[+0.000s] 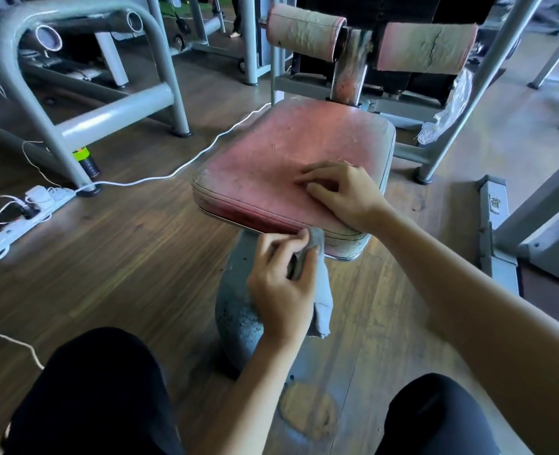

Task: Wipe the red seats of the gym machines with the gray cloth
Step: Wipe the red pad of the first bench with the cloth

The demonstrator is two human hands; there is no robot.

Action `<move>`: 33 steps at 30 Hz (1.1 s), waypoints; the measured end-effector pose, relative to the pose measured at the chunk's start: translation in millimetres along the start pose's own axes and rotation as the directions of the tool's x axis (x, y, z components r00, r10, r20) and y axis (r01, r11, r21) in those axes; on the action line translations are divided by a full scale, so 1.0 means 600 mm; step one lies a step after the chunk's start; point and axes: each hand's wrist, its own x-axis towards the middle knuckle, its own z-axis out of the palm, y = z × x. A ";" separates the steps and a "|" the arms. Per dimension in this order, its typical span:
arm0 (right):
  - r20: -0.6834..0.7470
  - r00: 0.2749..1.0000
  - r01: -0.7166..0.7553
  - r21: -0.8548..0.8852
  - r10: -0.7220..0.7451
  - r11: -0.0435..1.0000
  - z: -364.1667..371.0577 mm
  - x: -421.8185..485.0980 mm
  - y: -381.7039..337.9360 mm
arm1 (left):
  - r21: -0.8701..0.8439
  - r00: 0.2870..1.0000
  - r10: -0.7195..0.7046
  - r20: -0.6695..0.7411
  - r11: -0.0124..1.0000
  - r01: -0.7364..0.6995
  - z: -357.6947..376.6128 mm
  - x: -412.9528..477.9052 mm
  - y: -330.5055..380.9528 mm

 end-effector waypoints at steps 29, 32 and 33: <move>-0.047 0.993 -0.106 -0.018 0.105 0.994 -0.001 -0.006 -0.016 | 0.104 0.998 -0.007 -0.065 0.994 0.014 -0.066 0.101 -0.086; -0.044 0.991 -0.126 -0.042 0.124 0.991 0.004 -0.005 -0.019 | 0.044 0.999 -0.001 -0.033 0.999 0.003 -0.057 0.081 -0.077; -0.047 0.989 -0.140 -0.048 0.138 0.989 0.005 -0.005 -0.021 | 0.033 1.000 0.015 0.006 0.999 -0.015 -0.058 0.082 -0.075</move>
